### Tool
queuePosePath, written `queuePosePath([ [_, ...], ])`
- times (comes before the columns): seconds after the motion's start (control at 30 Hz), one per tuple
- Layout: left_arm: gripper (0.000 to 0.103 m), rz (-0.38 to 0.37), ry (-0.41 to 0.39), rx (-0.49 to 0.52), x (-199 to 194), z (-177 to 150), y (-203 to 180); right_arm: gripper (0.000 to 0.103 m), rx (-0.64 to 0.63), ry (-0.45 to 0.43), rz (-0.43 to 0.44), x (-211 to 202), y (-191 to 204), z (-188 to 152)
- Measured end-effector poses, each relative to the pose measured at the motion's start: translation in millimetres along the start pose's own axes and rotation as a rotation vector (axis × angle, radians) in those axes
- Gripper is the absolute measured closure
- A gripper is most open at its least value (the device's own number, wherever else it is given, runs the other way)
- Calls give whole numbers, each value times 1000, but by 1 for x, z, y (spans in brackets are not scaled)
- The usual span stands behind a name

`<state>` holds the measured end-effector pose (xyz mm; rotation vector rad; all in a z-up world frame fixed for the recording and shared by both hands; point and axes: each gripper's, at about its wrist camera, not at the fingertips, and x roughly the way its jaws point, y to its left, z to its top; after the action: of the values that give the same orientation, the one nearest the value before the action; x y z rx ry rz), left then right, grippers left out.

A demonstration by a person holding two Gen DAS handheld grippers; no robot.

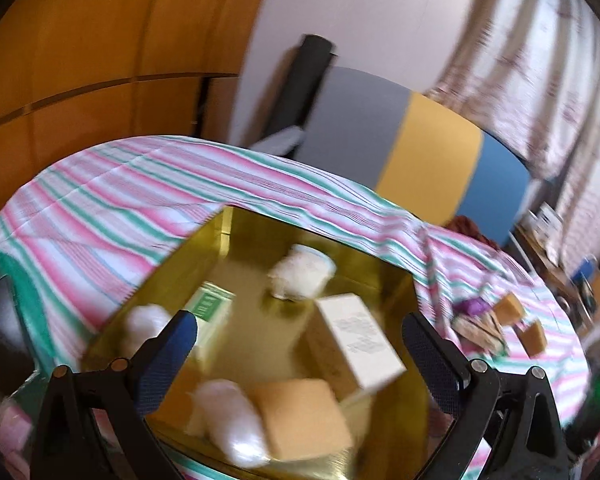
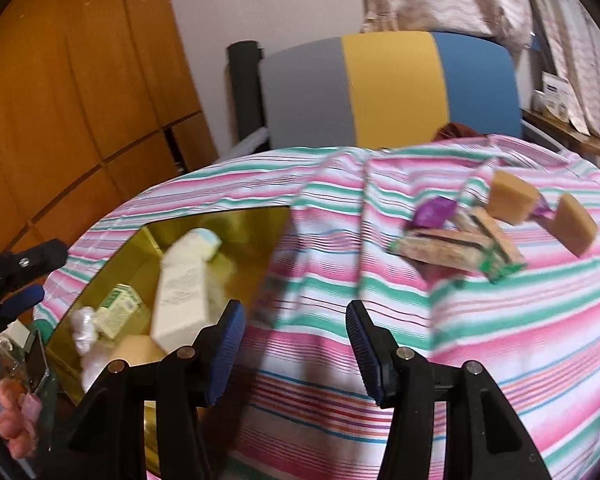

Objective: Organize objects
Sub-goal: 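Return both grippers to the pile and grasp a cracker pack with the right gripper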

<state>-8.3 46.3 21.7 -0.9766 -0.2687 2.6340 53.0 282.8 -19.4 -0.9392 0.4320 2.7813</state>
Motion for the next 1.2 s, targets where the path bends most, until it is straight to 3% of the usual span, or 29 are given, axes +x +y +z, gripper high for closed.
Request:
queuePosePath([
  [0.6,0,-213,149,230,6,-61,-105,50,140,36,-159,-14,-114,-22],
  [0.8,0,-218,186,263,8,-74,-120,50,150,-10,-99,-3,-137,17],
  [1.0,0,-193,208,260,6,-76,-118,50,169,54,-70,41,-155,57],
  [1.07,0,-183,205,260,6,-74,-116,50,166,72,-65,50,-156,60],
  [1.2,0,-169,196,244,5,-71,-114,50,134,129,66,53,-135,42],
])
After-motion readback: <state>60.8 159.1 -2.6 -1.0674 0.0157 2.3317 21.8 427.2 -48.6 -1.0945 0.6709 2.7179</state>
